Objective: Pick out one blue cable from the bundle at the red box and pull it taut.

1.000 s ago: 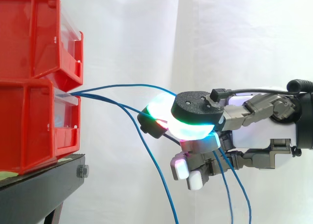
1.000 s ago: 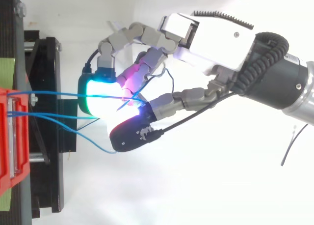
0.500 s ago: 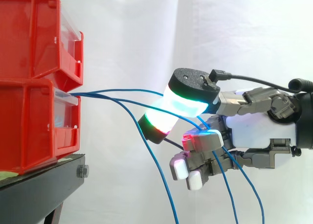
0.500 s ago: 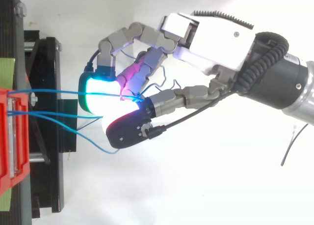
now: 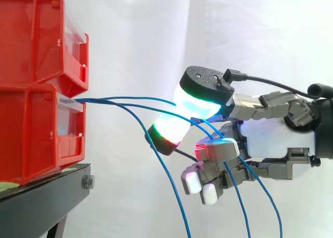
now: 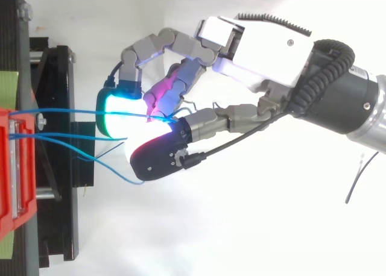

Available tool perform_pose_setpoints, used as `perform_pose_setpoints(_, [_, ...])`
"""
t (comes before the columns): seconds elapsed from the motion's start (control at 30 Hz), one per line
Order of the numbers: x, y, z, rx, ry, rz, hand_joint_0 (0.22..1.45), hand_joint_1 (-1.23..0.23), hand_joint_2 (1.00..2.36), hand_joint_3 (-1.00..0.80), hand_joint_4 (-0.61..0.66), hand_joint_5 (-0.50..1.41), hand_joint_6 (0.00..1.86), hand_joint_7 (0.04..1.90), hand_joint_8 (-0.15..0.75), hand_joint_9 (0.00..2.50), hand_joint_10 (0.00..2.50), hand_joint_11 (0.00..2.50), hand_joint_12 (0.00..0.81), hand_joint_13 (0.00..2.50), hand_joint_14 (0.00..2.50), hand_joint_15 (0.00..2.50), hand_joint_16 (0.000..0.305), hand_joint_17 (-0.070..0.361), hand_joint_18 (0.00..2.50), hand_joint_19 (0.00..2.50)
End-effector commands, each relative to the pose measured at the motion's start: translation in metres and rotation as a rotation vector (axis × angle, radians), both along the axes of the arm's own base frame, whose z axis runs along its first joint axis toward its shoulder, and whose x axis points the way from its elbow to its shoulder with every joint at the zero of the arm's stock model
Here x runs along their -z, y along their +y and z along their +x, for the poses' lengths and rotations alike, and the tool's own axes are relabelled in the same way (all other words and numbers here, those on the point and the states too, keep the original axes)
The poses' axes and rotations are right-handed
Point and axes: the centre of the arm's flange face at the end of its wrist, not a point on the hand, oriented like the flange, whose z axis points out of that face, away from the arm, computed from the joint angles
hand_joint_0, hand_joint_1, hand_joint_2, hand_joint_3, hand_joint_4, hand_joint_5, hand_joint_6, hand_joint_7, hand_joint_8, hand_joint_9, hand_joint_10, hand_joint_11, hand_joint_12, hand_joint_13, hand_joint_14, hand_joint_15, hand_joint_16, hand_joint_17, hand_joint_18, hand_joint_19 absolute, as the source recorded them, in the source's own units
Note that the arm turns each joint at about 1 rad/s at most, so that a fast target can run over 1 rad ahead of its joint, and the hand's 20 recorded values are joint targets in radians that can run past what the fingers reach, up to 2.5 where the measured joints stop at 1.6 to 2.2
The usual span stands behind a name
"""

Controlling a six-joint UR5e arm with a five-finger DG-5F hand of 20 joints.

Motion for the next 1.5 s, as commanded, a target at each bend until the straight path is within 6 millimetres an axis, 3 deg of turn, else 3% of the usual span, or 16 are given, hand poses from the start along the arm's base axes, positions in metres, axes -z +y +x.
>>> perform_pose_setpoints(0.0, [0.0003, 0.0, 0.0, 0.0, 0.001, 0.0, 0.5, -0.64, 1.0, -0.5, -0.01, -0.15, 0.84, 0.94, 0.199, 1.36, 0.02, 1.49, 0.321, 0.97, 0.03, 0.76, 0.046, 0.103, 0.76, 0.84])
perform_pose_setpoints(0.3, [-0.0008, 0.0001, -0.0001, -0.002, -0.001, 0.0, 0.41, -0.73, 1.0, -0.5, 0.03, -0.15, 0.72, 0.97, 0.238, 1.14, 0.03, 1.18, 0.367, 0.83, 0.02, 0.62, 0.06, 0.134, 0.72, 0.78])
perform_pose_setpoints(0.73, [0.0, 0.0, 0.0003, 0.0, -0.002, 0.0, 0.41, -0.76, 1.0, -0.5, 0.1, -0.17, 0.56, 1.15, 0.249, 1.01, 0.03, 1.15, 0.374, 0.78, 0.02, 0.63, 0.063, 0.142, 0.68, 0.8])
perform_pose_setpoints(0.83, [-0.001, 0.0, 0.0, 0.0, -0.002, 0.0, 0.42, -0.75, 1.0, -0.5, 0.1, -0.17, 0.54, 1.17, 0.239, 1.01, 0.03, 1.17, 0.371, 0.78, 0.02, 0.64, 0.062, 0.14, 0.67, 0.8])
perform_pose_setpoints(1.07, [0.0, -0.0001, 0.0002, 0.002, -0.002, 0.0, 0.53, -0.53, 1.0, -0.5, 0.04, -0.14, 0.51, 1.26, 0.216, 1.11, 0.03, 1.25, 0.335, 0.86, 0.03, 0.72, 0.053, 0.118, 0.66, 0.88])
perform_pose_setpoints(1.27, [-0.0001, -0.0001, 0.0004, 0.002, -0.004, 0.001, 0.6, -0.47, 1.0, -0.48, 0.01, -0.13, 0.55, 1.23, 0.195, 1.16, 0.03, 1.27, 0.317, 0.9, 0.03, 0.74, 0.049, 0.11, 0.67, 0.9])
perform_pose_setpoints(1.47, [0.0, -0.0001, 0.0002, 0.002, -0.002, 0.0, 0.63, -0.56, 1.01, -0.36, 0.02, -0.14, 0.64, 1.12, 0.194, 1.2, 0.03, 1.33, 0.318, 0.93, 0.03, 0.77, 0.049, 0.109, 0.69, 0.9])
